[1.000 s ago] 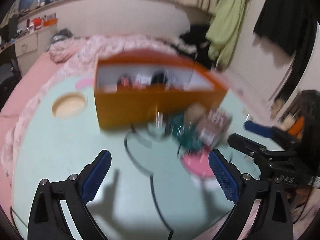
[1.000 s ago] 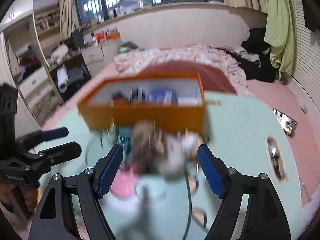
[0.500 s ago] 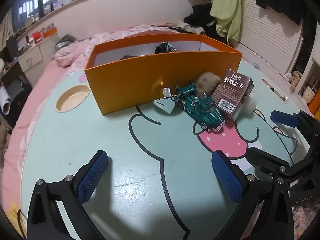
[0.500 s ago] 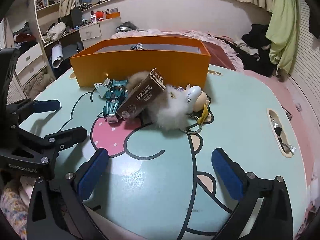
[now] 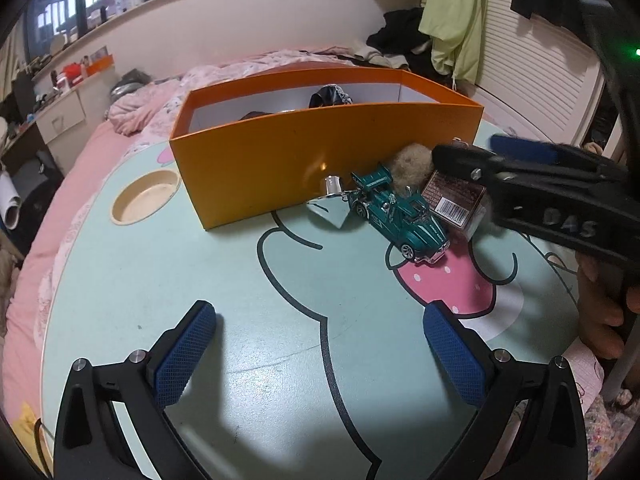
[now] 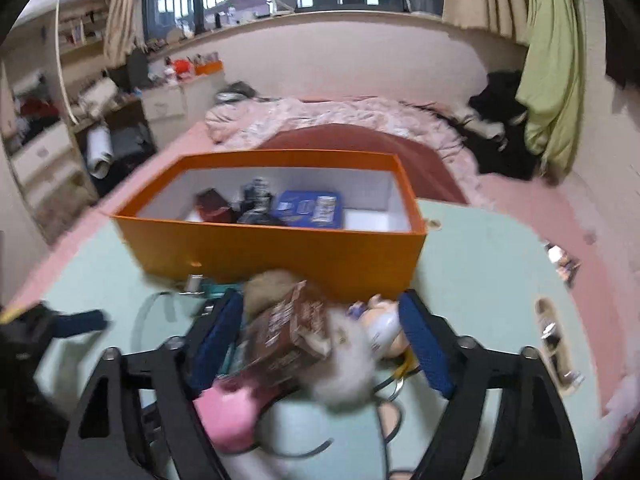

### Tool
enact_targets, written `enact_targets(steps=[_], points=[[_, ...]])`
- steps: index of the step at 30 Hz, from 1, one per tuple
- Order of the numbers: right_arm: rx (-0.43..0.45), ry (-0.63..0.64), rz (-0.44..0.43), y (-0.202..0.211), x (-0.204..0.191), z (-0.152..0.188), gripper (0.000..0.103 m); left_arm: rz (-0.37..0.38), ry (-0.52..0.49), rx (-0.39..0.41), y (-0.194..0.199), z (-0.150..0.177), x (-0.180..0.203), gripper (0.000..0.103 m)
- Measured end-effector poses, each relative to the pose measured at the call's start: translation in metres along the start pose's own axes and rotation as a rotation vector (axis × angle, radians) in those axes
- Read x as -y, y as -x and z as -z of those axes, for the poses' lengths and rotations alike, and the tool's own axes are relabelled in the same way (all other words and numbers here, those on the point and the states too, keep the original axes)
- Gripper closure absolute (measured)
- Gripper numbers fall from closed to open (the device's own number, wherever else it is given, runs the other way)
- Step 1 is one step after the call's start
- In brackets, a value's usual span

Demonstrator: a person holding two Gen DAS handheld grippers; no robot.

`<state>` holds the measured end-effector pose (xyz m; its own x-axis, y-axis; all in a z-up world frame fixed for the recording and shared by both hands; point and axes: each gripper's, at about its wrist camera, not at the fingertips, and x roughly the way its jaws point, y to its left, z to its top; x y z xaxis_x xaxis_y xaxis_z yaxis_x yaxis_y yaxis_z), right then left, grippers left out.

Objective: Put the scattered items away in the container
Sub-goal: 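Grasp the brown printed card box with the right gripper, then lift the card box with the right gripper while the left gripper grasps the silver metal clip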

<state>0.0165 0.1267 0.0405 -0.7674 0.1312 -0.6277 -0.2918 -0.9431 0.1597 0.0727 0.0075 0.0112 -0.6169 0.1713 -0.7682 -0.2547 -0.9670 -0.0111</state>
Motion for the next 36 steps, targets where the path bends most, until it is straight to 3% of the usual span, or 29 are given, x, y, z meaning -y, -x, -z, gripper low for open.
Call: enact_targets(steps=[3,7,9,12,17,20,23,24,25,27,30,36], points=[[-0.004,0.041,-0.063,0.004,-0.006,0.005,0.063,0.0,0.0,0.0,0.0,0.0,0.0,0.0],[0.04,0.074,-0.129,0.017,-0.011,0.012,0.083,0.001,0.0,0.0,0.0,0.0,0.0,0.0],[0.058,0.044,-0.211,0.029,-0.005,0.013,0.083,0.0,0.0,0.0,0.0,0.0,0.0,0.0],[0.083,0.019,-0.251,0.048,0.002,0.02,0.083,0.0,0.0,0.0,0.0,0.0,0.001,0.0],[0.054,0.033,-0.237,0.067,0.013,0.035,0.083,0.0,0.0,0.0,0.0,0.0,0.0,0.0],[0.037,0.073,-0.148,0.064,0.013,0.042,0.083,0.0,0.0,0.001,0.0,0.0,0.0,0.0],[0.052,0.136,-0.013,0.053,0.005,0.053,0.08,0.001,0.0,0.001,0.0,0.0,0.0,0.0],[0.033,0.14,0.008,0.046,0.003,0.055,0.067,0.001,0.0,0.001,0.0,-0.001,0.001,0.0],[-0.006,0.132,0.0,0.036,0.002,0.056,0.046,0.002,0.0,0.0,0.0,-0.001,0.001,0.0],[-0.062,0.102,-0.054,0.019,0.003,0.059,0.028,0.0,-0.004,0.001,0.0,-0.001,0.002,0.0],[-0.064,0.074,-0.099,0.017,0.008,0.06,0.028,0.001,-0.004,0.001,0.0,-0.002,0.002,0.0],[-0.054,0.067,-0.099,0.019,0.009,0.063,0.028,0.002,-0.004,0.001,0.0,-0.002,0.001,0.0]])
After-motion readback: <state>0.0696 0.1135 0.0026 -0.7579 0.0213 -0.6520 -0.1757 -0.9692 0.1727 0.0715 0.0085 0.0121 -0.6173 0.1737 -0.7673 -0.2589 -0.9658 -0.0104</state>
